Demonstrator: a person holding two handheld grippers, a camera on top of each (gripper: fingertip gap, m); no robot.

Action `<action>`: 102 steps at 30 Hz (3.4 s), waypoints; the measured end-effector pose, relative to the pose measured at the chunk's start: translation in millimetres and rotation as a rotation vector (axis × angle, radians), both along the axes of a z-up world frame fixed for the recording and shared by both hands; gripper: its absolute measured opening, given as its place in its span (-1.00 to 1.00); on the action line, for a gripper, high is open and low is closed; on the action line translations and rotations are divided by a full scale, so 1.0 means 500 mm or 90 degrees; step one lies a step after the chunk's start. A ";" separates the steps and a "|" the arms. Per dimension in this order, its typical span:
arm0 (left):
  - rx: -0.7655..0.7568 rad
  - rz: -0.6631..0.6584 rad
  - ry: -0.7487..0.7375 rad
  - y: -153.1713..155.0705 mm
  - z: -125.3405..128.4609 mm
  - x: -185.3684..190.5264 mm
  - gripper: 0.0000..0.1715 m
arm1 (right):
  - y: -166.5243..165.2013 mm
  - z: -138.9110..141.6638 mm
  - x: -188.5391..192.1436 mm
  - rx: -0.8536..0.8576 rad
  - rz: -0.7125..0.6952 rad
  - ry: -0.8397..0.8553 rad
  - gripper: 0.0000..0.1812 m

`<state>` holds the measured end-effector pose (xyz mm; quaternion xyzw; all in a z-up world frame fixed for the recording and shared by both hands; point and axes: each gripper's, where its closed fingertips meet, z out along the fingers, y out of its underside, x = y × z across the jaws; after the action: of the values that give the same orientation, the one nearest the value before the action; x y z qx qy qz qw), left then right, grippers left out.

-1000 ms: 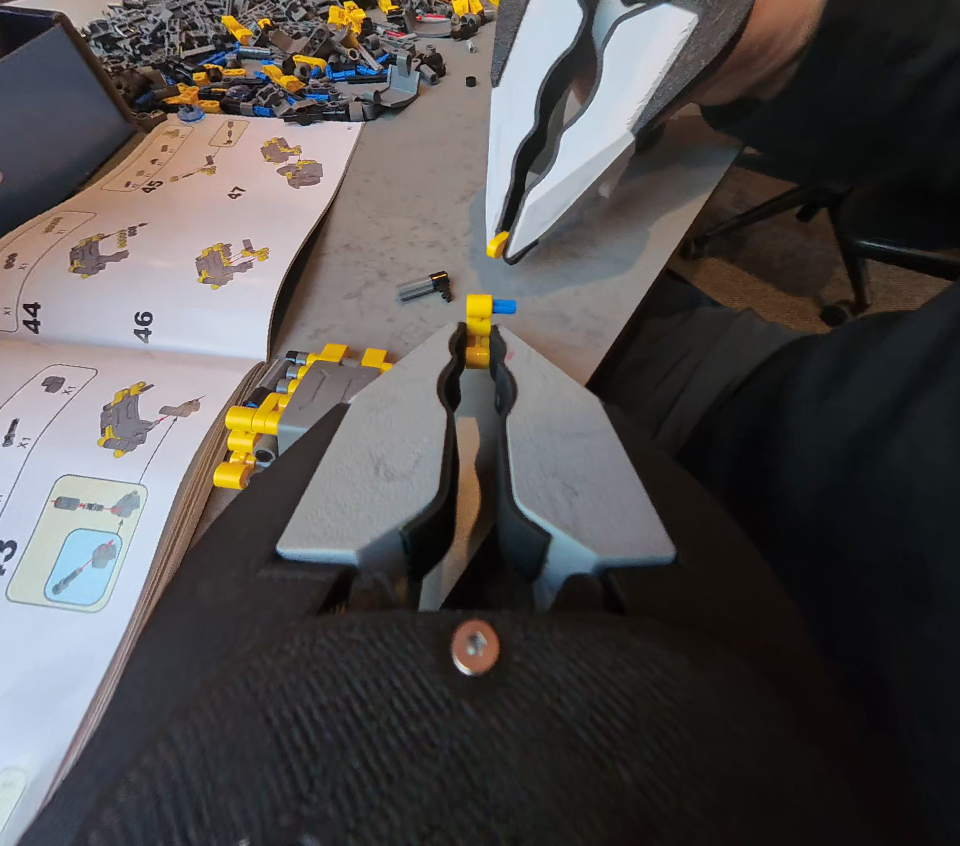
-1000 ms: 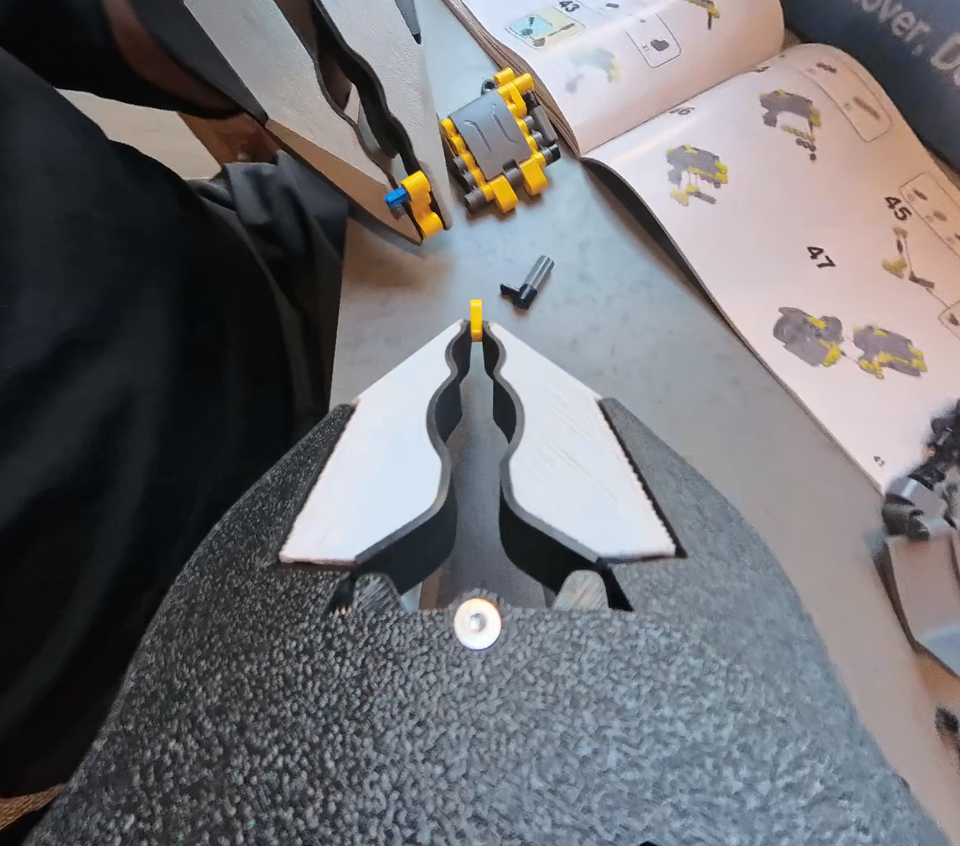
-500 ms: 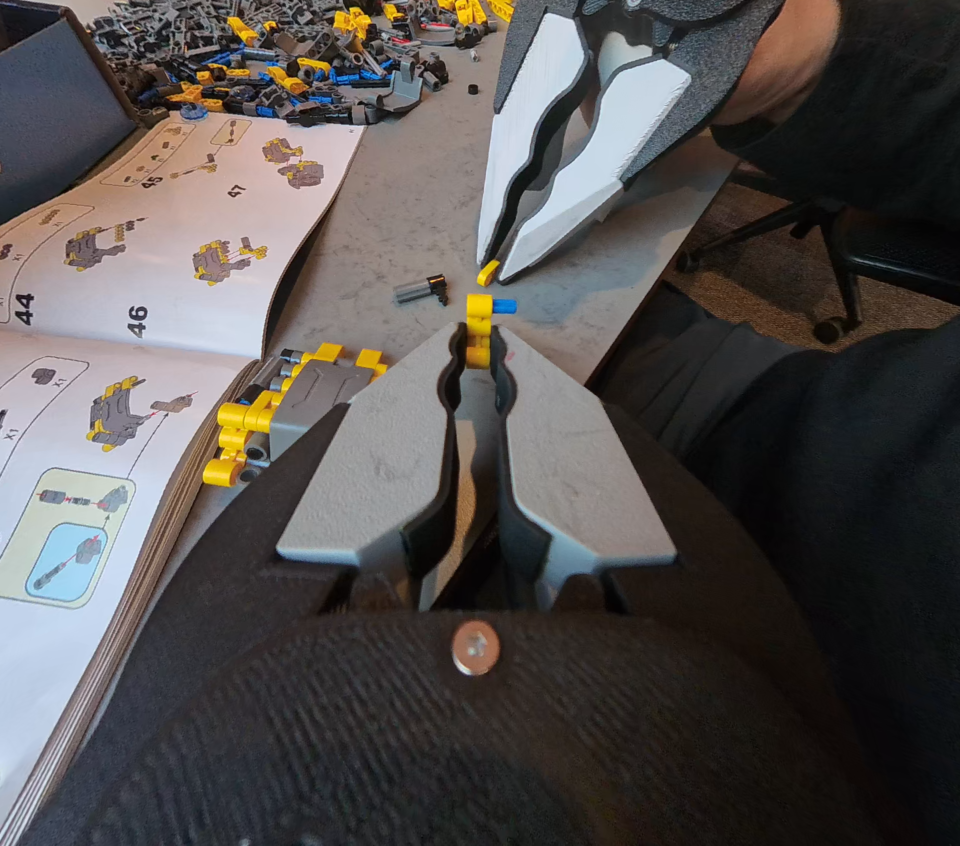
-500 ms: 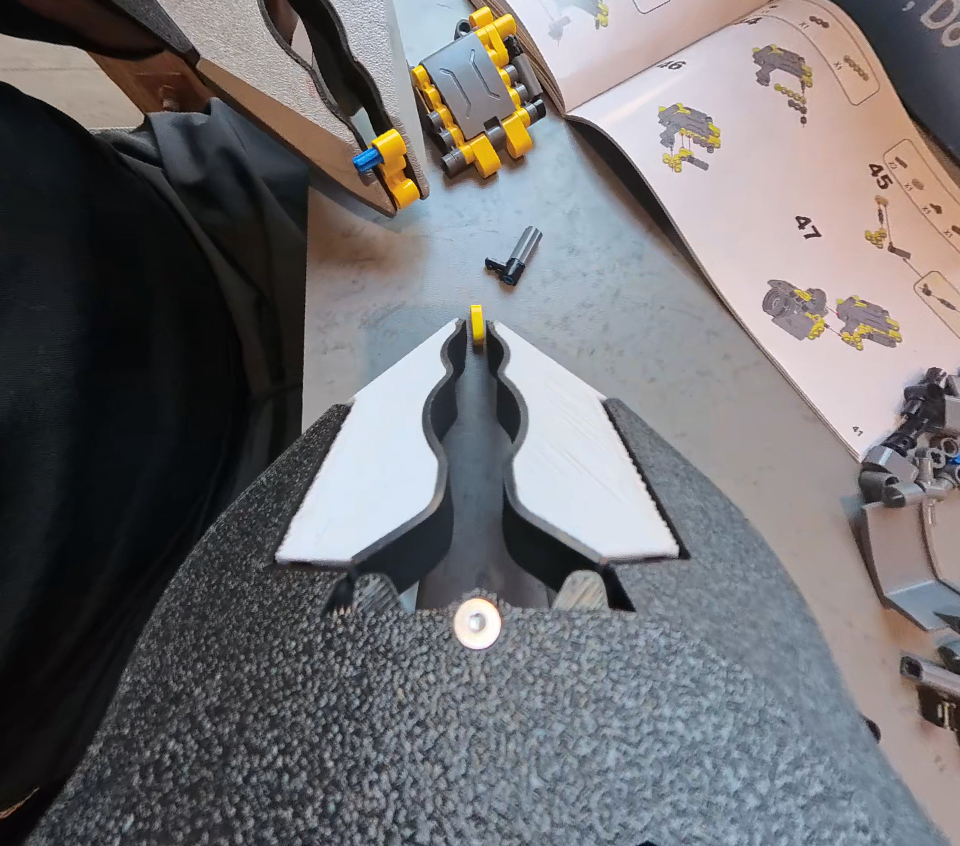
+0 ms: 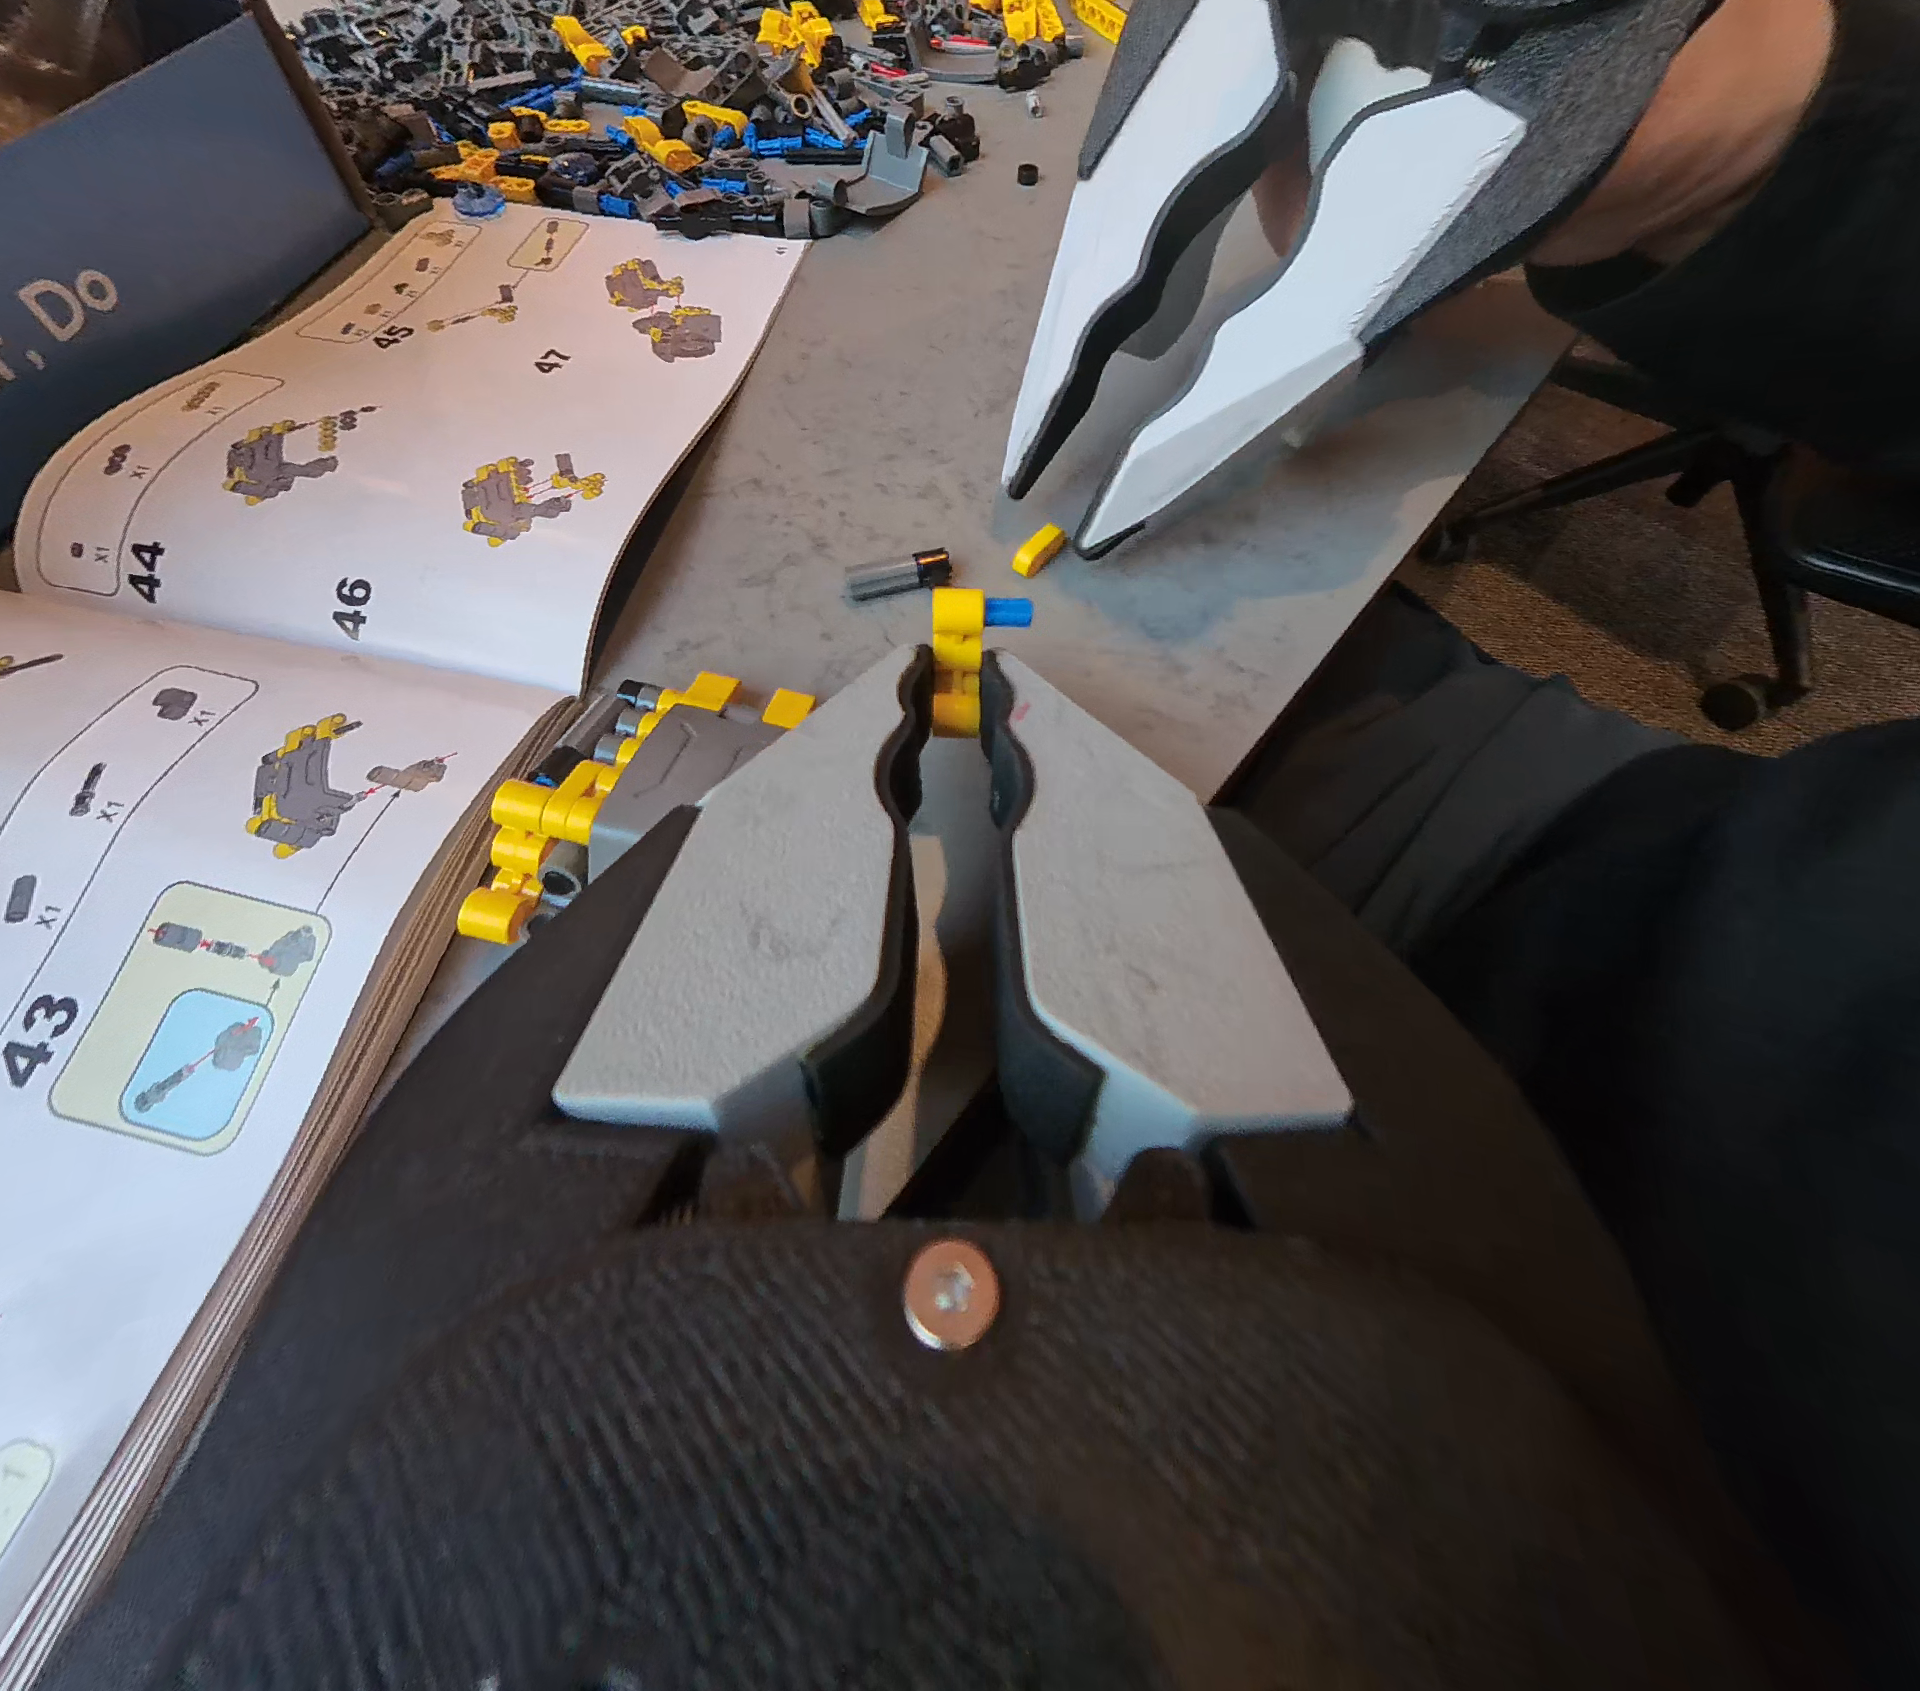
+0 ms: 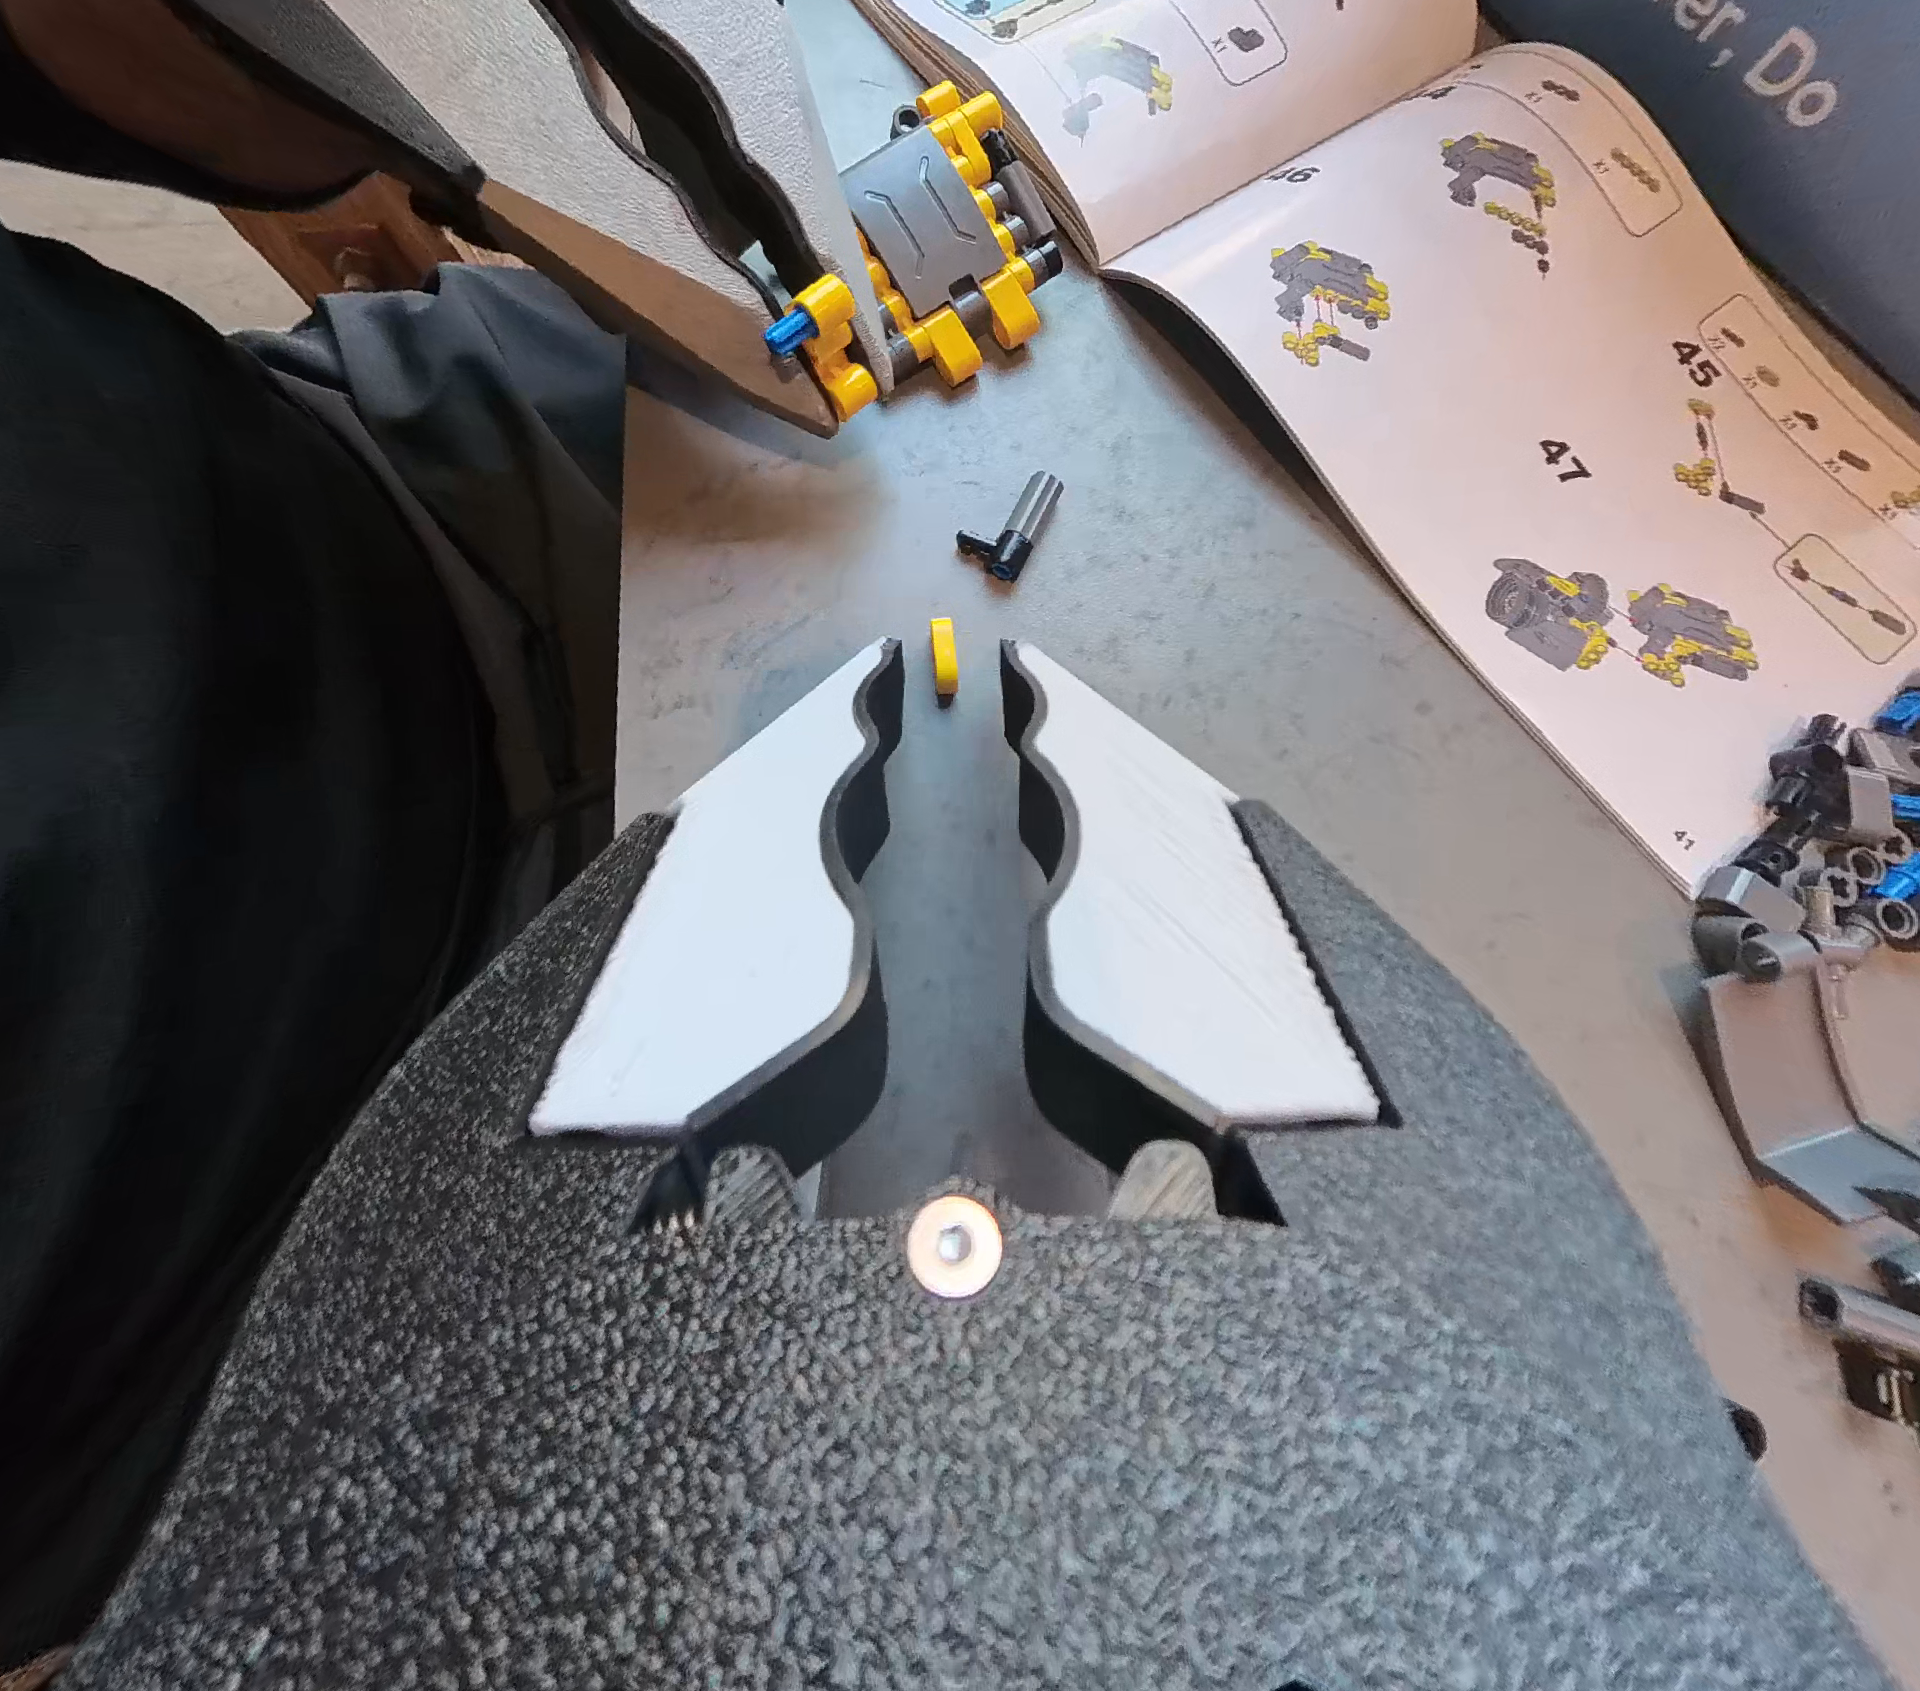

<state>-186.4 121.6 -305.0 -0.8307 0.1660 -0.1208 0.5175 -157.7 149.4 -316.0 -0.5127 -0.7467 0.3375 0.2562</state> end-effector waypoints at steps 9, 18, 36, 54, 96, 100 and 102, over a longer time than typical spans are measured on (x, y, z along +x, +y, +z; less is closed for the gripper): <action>0.021 0.053 0.066 0.010 0.006 -0.011 -0.94 | -0.061 0.072 -0.032 -0.093 -0.008 0.068 -0.78; 0.040 0.064 0.215 0.003 0.005 -0.003 -0.94 | -0.090 0.065 -0.049 -0.183 0.022 0.043 -0.99; -0.004 -0.085 0.231 -0.026 -0.011 0.015 -1.00 | -0.049 0.050 -0.020 -0.044 0.110 0.016 -1.00; 0.005 -0.165 0.317 -0.049 -0.027 0.066 -0.82 | -0.093 -0.001 -0.007 -0.081 0.085 -0.079 -0.97; -0.130 -0.259 -0.297 -0.138 0.001 0.123 -0.93 | -0.107 -0.013 0.005 -0.432 0.073 -0.403 -0.98; -0.139 -0.264 -0.318 -0.141 0.001 0.125 -0.93 | -0.096 -0.015 0.002 -0.380 0.056 -0.429 -0.97; -0.138 -0.265 -0.332 -0.141 0.008 0.126 -0.93 | -0.089 -0.015 0.001 -0.345 0.049 -0.429 -0.96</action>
<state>-123.5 50.9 -301.2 -0.7704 0.1802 -0.4487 0.4155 -157.3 105.1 -323.6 -0.6151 -0.6915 0.3440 -0.1586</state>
